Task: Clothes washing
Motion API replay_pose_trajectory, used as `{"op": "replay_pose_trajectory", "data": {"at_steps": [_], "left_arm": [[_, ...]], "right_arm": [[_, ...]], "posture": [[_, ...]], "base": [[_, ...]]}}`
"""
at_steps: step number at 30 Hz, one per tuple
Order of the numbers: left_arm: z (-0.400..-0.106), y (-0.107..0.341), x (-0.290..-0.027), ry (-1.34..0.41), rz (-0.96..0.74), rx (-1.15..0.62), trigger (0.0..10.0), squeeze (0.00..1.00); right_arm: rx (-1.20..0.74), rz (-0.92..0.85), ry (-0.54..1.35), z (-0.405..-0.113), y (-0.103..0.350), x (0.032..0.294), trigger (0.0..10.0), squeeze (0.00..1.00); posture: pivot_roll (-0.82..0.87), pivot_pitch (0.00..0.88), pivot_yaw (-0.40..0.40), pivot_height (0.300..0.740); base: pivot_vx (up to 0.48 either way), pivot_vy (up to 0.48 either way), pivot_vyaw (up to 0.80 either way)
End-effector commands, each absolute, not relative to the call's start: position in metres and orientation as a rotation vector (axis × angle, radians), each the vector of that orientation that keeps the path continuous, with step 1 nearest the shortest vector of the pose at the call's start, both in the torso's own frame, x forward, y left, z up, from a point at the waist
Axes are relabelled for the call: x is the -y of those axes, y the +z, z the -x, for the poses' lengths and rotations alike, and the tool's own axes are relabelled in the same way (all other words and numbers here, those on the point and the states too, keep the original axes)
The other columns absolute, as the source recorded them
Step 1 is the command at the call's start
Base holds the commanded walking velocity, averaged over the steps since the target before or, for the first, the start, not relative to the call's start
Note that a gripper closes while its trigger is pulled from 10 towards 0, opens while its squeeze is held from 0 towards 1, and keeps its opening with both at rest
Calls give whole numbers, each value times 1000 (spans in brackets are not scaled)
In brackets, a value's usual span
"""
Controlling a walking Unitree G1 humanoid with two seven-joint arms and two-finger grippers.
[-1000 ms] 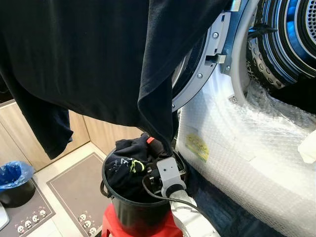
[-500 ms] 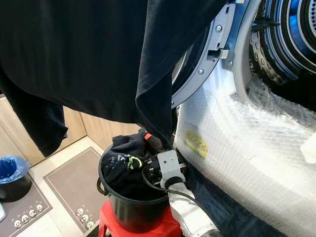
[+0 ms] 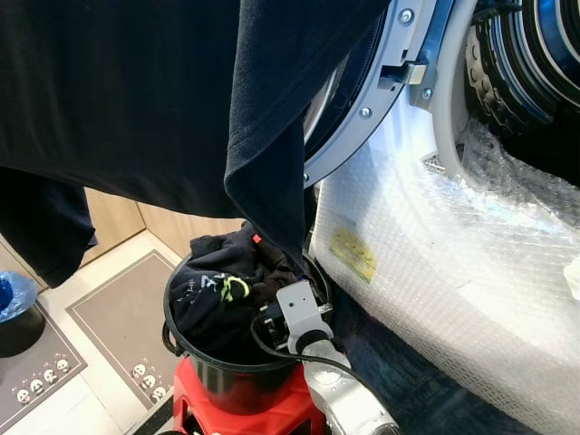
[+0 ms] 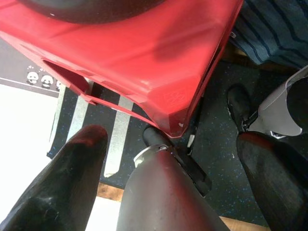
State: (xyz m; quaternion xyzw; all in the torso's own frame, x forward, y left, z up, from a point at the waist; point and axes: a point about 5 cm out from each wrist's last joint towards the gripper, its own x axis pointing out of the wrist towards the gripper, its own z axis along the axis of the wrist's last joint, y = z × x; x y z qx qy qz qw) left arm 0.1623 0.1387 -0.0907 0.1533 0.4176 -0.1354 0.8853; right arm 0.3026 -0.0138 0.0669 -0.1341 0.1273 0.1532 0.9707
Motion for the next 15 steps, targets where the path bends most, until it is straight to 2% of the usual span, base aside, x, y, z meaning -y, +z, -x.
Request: {"op": "replay_pose_trajectory", "data": {"at_steps": [1, 2, 15], "left_arm": [[-69, -121, -131, -340, -250, -1196, 10000, 0], [-69, -121, -131, -340, -251, -1196, 10000, 0], [-71, -121, -131, -342, -252, -1192, 10000, 0]], "right_arm": [[-250, 158, 383, -289, 80, -27, 1490, 0], [-251, 159, 379, -288, 80, -27, 0, 0], [-225, 153, 383, -286, 87, -31, 0, 0]], "posture": [[79, 240, -86, 740], [79, 240, -86, 740], [77, 237, -88, 740]], "base": [[0, 0, 0], [0, 0, 0], [0, 0, 0]]}}
